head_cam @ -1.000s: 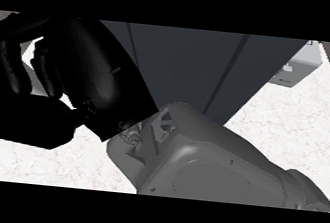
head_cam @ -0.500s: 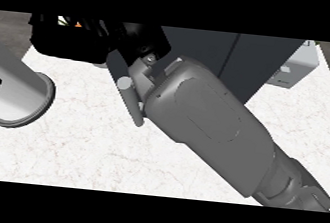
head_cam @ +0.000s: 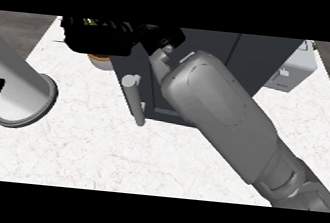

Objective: Pick up the wine, place it into the cabinet and close the cabinet

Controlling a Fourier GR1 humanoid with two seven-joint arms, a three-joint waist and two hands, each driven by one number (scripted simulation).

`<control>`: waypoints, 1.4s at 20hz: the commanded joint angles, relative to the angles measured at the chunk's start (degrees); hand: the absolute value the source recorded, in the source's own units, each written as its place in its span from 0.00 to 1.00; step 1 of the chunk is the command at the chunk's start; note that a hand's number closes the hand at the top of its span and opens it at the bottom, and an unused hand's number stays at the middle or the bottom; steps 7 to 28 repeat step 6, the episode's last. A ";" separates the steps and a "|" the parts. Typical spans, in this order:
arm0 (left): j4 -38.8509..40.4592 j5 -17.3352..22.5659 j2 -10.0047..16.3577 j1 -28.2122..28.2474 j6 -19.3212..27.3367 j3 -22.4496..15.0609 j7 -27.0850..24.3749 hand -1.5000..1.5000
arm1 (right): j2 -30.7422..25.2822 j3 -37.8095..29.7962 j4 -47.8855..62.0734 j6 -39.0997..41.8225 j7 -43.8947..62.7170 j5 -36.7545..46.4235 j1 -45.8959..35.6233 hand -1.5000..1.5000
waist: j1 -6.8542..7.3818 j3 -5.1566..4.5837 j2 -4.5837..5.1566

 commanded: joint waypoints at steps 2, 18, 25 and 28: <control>1.57 1.06 0.01 -0.81 -2.03 1.75 -0.36 0.00 | -5.73 -3.43 9.29 1.24 -2.03 1.94 0.66 1.00 | -0.48 0.32 2.90; 1.77 -1.39 -1.33 -1.97 0.30 -0.72 0.09 0.00 | -4.79 -3.54 9.85 0.73 -2.01 2.60 -0.33 1.00 | -0.68 0.34 2.93; 1.77 -1.39 -1.33 -1.97 0.30 -0.72 0.09 0.00 | -4.79 -3.54 9.85 0.73 -2.01 2.60 -0.33 1.00 | -0.68 0.34 2.93; 1.77 -1.39 -1.33 -1.97 0.30 -0.72 0.09 0.00 | -4.79 -3.54 9.85 0.73 -2.01 2.60 -0.33 1.00 | -0.68 0.34 2.93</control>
